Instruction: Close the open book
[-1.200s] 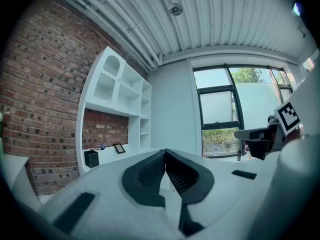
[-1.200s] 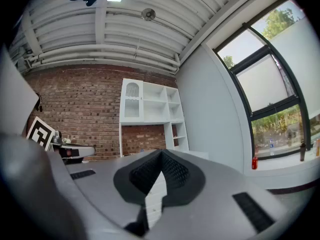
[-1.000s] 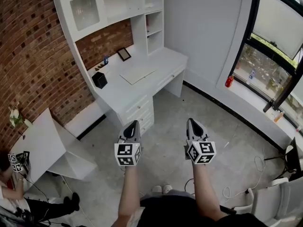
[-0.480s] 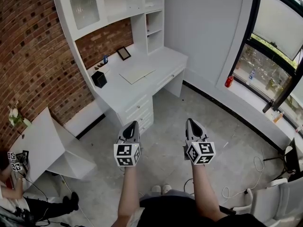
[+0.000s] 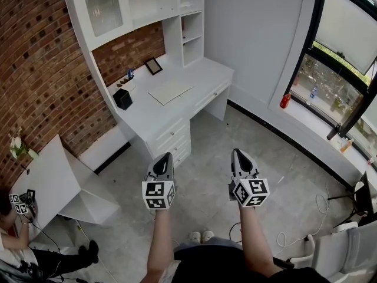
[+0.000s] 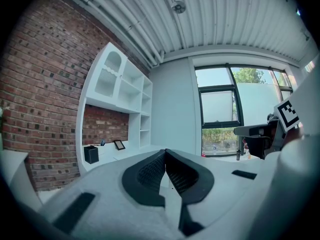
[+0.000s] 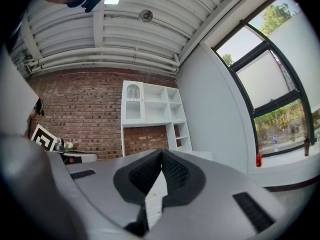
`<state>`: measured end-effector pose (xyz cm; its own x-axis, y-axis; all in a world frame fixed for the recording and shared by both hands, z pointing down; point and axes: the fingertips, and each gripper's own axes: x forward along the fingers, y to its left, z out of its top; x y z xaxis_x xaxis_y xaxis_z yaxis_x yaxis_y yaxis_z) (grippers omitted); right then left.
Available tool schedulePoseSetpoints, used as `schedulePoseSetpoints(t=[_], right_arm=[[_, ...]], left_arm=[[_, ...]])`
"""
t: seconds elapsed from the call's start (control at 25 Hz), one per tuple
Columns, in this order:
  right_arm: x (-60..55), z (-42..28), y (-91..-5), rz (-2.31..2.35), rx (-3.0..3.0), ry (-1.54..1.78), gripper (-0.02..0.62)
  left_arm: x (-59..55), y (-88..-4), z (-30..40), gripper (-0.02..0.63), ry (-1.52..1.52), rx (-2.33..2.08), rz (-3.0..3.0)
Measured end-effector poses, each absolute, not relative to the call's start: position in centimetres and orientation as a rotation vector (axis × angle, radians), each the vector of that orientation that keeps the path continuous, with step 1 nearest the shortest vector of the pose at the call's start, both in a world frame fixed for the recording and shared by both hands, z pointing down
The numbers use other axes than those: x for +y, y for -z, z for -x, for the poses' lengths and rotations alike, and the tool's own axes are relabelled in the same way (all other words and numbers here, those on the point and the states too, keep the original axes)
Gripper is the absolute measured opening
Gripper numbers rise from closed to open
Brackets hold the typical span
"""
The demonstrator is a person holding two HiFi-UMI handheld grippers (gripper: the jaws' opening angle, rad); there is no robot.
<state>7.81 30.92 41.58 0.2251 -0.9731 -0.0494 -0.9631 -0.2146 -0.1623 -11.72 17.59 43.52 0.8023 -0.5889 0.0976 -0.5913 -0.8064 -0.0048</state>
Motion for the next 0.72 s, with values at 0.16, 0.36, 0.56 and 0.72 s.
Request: schedulePoseSetpoints(t=[0.16,0.36,0.56,0.72], right_arm=[[30.6,-7.5,-41.7,2.325,1.878,0.092,0.000],[29.9,-6.9,-41.8,2.301,1.908,0.097,0.057],[29.2,-6.8,-41.7,2.296,1.916,0.091,0.140],[28.3,-6.5,-42.2,2.301,1.921,0.099,0.166]], left_arm=[[17.4,-44.2,11.6,0.009,-0.155,-0.957,-2.950],[16.8,-44.7,11.4,0.009,-0.158,-0.938,-2.948],[16.0,-44.9,11.6,0.009,-0.154,-0.927,-2.943],[15.1,-45.3,11.9,0.009,-0.153,-0.918,-2.939]])
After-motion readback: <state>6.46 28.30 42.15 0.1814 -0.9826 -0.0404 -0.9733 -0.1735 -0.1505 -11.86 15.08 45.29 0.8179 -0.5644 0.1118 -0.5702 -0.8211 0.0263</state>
